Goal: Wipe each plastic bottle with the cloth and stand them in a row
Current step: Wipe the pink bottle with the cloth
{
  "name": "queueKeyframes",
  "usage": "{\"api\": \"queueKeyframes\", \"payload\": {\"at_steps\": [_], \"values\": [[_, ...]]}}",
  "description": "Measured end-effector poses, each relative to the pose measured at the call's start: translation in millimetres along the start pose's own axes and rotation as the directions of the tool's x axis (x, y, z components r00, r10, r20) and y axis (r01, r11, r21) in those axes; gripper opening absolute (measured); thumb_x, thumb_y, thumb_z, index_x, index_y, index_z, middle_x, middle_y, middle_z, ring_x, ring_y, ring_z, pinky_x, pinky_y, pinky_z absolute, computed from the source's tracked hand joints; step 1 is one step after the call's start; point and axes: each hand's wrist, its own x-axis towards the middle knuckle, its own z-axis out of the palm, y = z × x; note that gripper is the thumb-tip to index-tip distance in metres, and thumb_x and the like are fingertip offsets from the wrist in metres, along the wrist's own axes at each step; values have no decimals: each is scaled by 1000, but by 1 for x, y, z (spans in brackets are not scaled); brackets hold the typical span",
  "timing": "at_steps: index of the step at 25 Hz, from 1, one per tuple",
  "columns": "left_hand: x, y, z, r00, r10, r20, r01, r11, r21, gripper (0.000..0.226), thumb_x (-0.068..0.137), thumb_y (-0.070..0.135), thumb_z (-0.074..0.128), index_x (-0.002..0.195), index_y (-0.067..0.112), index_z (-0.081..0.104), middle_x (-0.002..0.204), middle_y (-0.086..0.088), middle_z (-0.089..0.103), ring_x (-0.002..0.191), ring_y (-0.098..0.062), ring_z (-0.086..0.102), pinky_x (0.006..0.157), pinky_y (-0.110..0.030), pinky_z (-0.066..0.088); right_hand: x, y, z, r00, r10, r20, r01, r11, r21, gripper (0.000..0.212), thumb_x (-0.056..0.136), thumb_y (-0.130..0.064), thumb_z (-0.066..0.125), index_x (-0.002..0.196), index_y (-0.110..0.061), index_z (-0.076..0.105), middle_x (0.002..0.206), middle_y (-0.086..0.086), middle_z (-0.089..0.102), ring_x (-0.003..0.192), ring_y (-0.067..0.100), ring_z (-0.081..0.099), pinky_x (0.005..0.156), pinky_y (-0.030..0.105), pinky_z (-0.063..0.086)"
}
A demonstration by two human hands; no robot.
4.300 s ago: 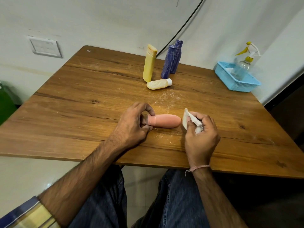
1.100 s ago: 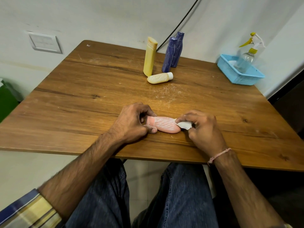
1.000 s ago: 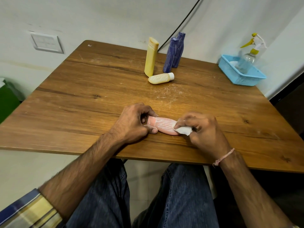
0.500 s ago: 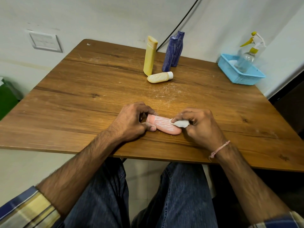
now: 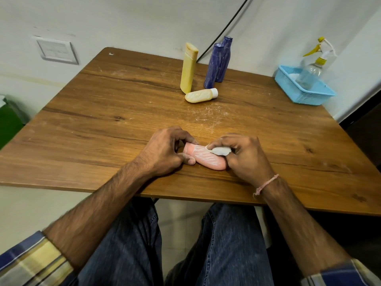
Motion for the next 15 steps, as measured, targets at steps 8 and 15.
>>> {"api": "queueKeyframes", "payload": {"at_steps": [8,15], "values": [[2,0,0,1000,8,19,-7,1000,-25,48,63,26,93,108,31,75,97,17,64,80,8,51,64,-5,35,4,6,-20,994,9,105,-10,1000,11,41,76,18,65,91,-17,80,95,-6,76,93,4,69,82,28,57],[0,1,0,998,-55,20,56,997,-55,50,62,26,94,107,31,73,101,17,67,84,8,52,67,-11,35,12,4,-11,988,-86,131,91,996,-27,42,75,18,67,95,-17,80,97,-5,75,94,6,67,84,28,57]]}}
